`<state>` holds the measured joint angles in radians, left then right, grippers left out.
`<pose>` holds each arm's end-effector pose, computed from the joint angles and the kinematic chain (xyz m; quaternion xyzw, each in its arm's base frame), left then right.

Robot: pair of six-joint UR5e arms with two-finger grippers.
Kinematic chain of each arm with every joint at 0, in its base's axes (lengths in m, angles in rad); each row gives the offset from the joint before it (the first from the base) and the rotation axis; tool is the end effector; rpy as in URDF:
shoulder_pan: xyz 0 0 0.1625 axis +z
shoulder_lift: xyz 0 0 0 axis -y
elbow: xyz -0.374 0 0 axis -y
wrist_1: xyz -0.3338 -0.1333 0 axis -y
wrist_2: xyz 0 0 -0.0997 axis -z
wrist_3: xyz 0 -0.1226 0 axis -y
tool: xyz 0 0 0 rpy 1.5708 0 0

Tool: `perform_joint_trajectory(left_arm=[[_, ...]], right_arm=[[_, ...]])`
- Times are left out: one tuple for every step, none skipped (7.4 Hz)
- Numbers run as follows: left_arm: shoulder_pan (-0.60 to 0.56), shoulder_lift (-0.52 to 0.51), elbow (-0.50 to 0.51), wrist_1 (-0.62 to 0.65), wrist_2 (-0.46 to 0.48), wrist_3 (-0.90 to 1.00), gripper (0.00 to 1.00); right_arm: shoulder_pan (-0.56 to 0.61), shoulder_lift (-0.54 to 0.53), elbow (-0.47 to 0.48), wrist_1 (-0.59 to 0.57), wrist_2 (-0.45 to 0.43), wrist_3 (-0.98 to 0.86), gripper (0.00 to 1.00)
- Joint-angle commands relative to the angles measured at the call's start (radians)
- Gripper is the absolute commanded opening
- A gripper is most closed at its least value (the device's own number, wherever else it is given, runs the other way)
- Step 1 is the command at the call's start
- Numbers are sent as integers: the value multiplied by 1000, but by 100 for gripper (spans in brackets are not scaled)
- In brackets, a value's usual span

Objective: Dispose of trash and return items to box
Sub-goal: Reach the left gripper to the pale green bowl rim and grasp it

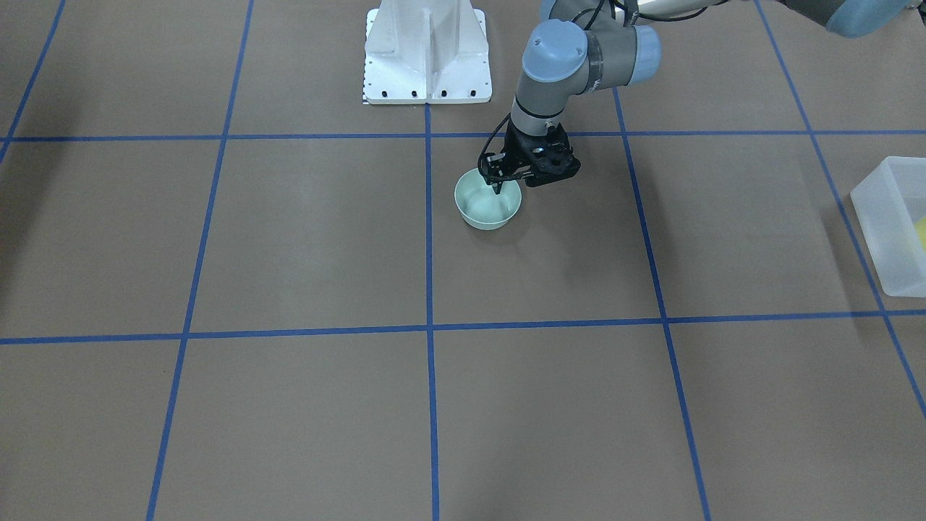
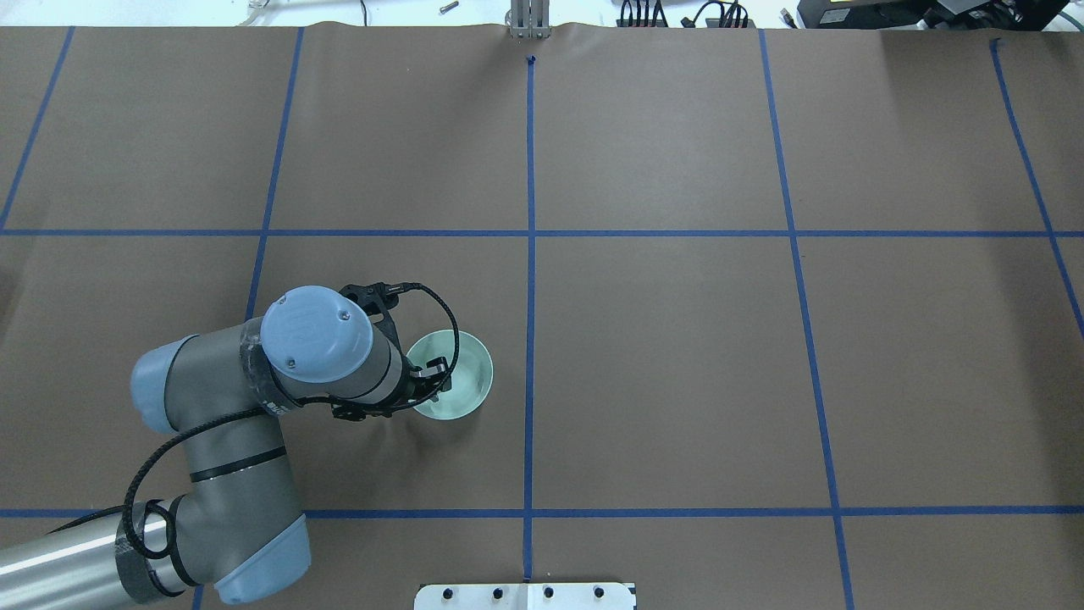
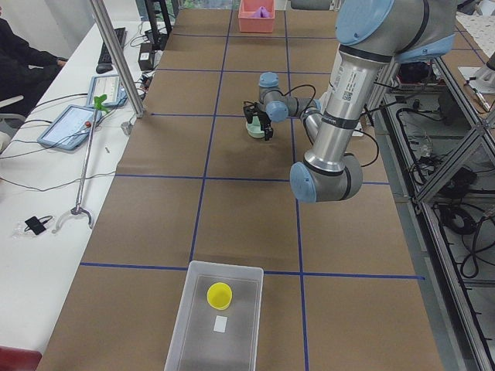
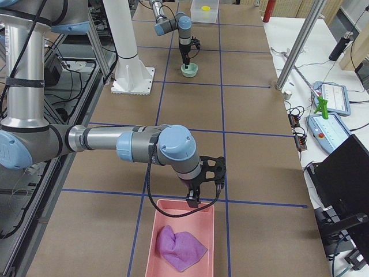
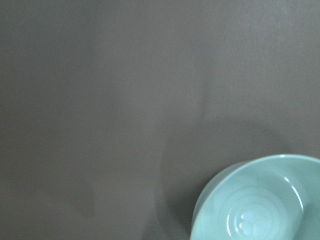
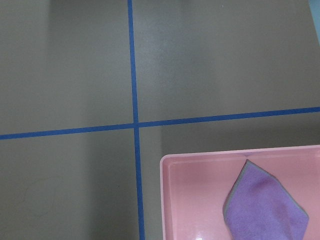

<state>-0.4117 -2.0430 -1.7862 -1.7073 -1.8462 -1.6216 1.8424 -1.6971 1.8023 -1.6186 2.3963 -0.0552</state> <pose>0.4937 -0.3247 0.2907 -0.0525 0.4128 -0.1545 0.8961 0.1460 -0.3633 0.5758 0.0912 -0.3913 0.0874 0.9115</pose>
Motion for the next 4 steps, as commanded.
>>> perform_joint_trajectory(left_arm=[[1, -3, 10, -58, -4, -35, 0], [-1, -2, 8, -75, -5, -38, 0], [-4, -3, -14, -77, -8, -41, 0], [-22, -2, -75, -72, -14, -43, 0]], right_arm=[[0, -6, 2, 0, 17, 0, 100], [0, -6, 0, 0, 17, 0, 100], [0, -4, 0, 0, 17, 2, 100], [0, -3, 0, 2, 17, 2, 100]])
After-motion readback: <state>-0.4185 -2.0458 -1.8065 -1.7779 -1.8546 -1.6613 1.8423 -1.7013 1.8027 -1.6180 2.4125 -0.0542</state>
